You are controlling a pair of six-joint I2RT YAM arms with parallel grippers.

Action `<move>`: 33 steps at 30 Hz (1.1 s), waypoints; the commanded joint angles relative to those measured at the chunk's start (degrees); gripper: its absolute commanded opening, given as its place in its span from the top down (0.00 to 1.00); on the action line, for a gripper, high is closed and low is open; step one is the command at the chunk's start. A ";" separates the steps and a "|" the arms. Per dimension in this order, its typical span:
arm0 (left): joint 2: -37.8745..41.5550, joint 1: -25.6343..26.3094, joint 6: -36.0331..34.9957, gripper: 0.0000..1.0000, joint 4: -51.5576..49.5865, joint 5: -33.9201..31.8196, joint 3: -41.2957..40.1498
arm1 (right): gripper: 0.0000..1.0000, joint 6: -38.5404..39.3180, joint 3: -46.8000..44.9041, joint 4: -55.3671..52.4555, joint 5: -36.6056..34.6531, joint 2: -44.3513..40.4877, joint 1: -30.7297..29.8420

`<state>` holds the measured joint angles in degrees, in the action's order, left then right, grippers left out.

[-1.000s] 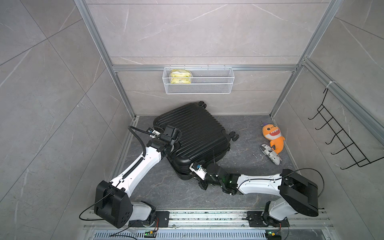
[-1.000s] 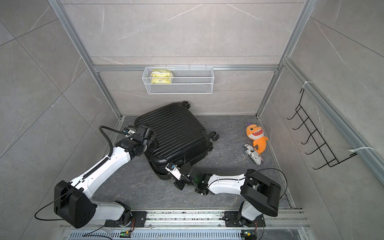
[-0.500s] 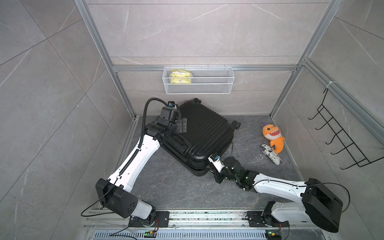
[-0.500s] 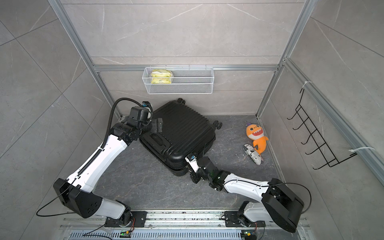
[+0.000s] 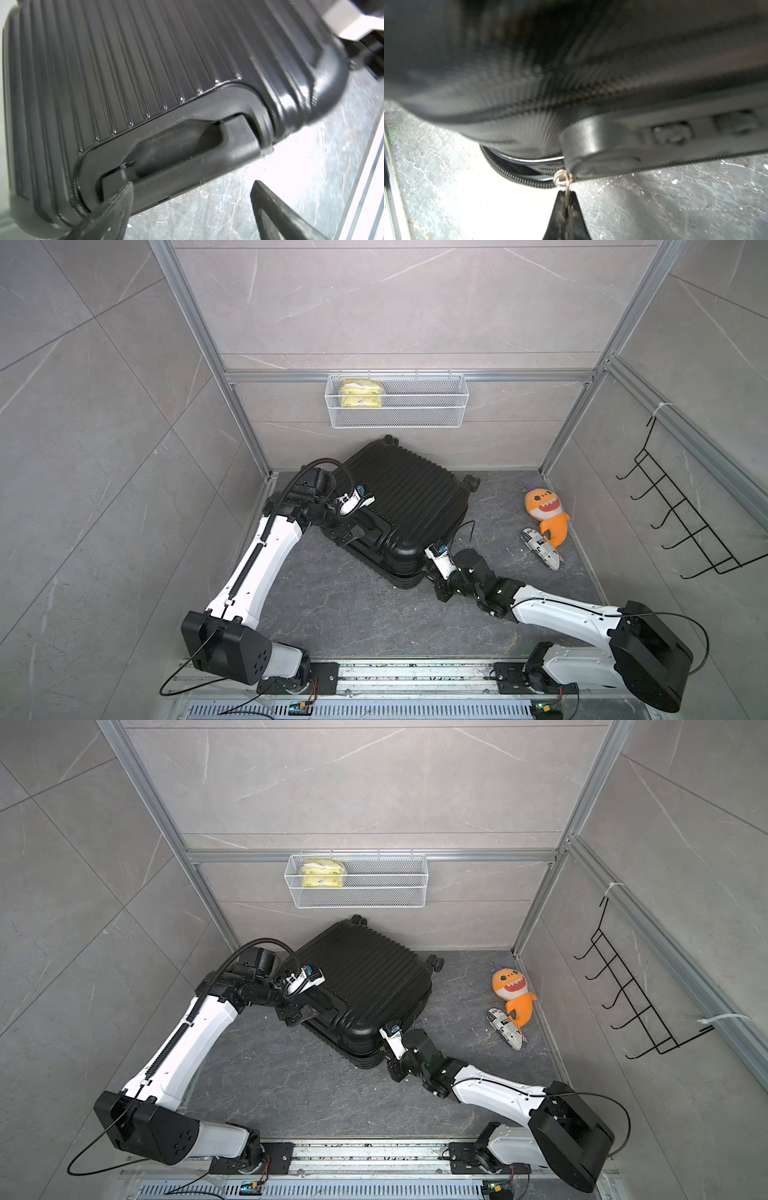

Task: Close the suitcase zippers
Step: Zip the zipper on the suitcase.

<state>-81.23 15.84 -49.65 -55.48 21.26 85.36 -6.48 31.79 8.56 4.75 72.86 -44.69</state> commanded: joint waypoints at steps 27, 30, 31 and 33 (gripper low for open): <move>-13.76 6.28 -21.72 0.43 -1.51 -14.05 -1.11 | 1.00 0.20 2.17 -2.90 2.63 1.85 0.66; -11.69 7.76 -18.82 0.72 -2.04 -13.18 -0.63 | 1.00 0.97 1.98 -3.60 2.89 1.76 0.66; -10.92 8.50 -18.12 0.78 -1.79 -13.45 -1.06 | 1.00 1.17 1.84 -3.71 3.21 1.55 0.67; -9.76 9.91 -16.04 0.85 -1.71 -13.78 -1.39 | 1.00 1.88 1.31 -3.47 4.33 0.86 0.72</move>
<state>-91.15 26.26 -84.25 -59.86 4.71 85.58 -6.61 32.69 7.29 1.37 73.58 -41.28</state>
